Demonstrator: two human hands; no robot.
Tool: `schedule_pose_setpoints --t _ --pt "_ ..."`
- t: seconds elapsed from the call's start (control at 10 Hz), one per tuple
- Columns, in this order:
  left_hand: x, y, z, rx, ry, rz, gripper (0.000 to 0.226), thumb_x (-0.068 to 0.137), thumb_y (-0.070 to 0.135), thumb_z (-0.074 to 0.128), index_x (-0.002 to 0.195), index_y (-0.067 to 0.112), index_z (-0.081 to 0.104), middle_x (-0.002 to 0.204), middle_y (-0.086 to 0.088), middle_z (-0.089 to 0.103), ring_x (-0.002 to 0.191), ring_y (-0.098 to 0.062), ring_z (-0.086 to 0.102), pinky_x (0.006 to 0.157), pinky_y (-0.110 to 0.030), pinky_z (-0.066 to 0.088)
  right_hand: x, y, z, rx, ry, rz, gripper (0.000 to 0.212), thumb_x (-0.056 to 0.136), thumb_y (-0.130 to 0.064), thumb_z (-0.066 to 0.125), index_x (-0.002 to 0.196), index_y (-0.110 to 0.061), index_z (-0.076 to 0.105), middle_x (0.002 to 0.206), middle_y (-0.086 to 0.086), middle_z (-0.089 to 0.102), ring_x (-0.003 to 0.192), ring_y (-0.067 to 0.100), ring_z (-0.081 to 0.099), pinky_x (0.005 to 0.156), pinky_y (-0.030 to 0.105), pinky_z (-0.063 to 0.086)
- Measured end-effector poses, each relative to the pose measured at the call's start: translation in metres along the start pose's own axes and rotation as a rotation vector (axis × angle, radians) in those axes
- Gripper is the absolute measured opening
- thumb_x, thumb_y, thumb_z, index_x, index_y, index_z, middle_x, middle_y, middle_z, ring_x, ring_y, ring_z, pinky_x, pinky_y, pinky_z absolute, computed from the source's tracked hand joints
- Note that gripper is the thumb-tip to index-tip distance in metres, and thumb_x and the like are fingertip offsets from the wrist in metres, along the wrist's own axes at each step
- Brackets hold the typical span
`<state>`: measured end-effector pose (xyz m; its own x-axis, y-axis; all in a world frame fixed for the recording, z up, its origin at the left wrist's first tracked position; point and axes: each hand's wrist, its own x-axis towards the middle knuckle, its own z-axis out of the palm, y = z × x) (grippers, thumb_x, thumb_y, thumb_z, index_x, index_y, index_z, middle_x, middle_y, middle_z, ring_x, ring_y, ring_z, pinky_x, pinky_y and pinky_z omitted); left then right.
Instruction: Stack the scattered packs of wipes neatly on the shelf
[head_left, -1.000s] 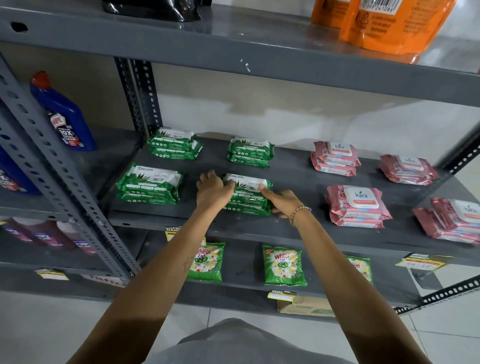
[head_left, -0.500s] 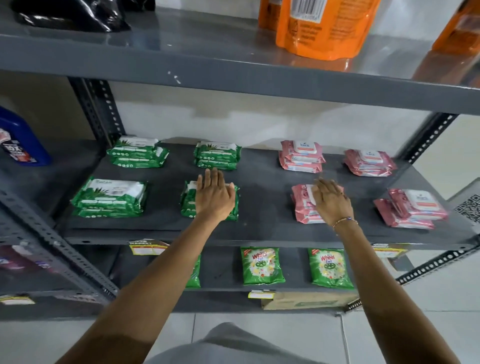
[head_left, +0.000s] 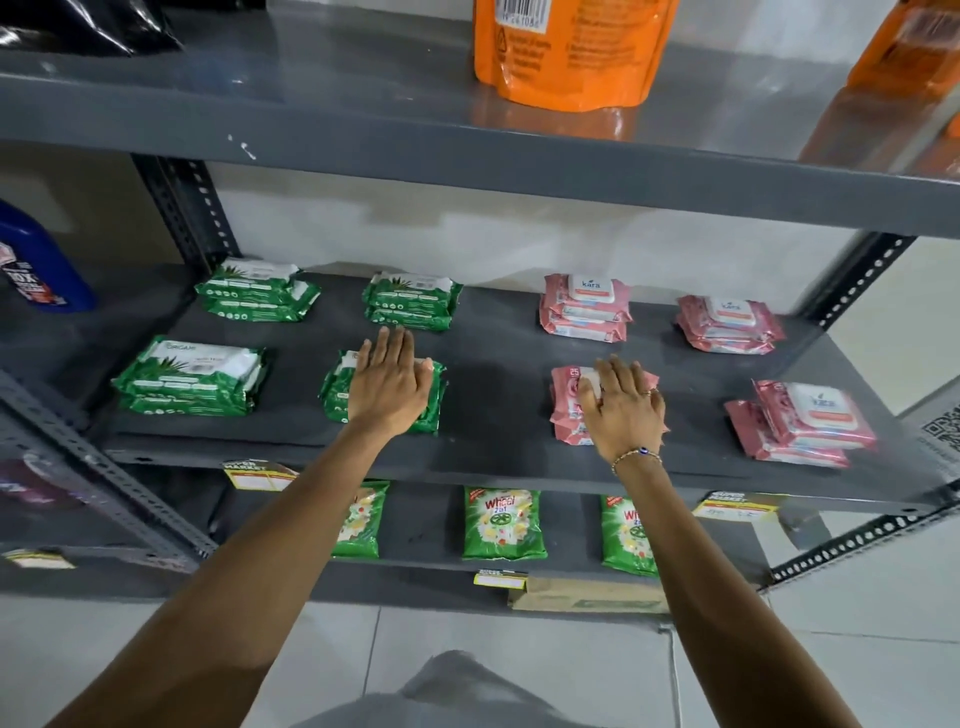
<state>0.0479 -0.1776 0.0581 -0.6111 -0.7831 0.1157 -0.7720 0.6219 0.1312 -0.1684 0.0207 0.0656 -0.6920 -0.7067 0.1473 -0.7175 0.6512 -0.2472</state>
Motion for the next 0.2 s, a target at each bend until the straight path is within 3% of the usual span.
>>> schedule_pose_setpoints --t 0.1,0.2 --pt "-0.002 -0.001 -0.008 -0.037 -0.052 0.008 0.068 0.095 0.048 0.002 0.150 0.009 0.012 0.160 -0.005 0.008 0.147 -0.020 0.000 0.120 -0.040 -0.002 0.000 -0.001 -0.008 -0.006 -0.064 -0.012 0.060 0.095 -0.051 0.020 0.146 -0.020 0.027 0.158 0.001 0.022 0.146 0.025 0.011 0.117 0.053 0.011" --pt "-0.004 0.007 -0.020 -0.112 0.050 0.034 0.068 0.096 0.049 0.006 0.150 0.010 0.017 0.160 -0.005 0.012 0.147 -0.020 0.002 0.119 -0.039 -0.002 0.003 -0.005 -0.017 -0.006 -0.074 -0.009 0.066 0.094 -0.055 0.011 0.149 -0.019 0.018 0.160 -0.001 0.013 0.147 0.022 -0.001 0.115 0.053 -0.006"
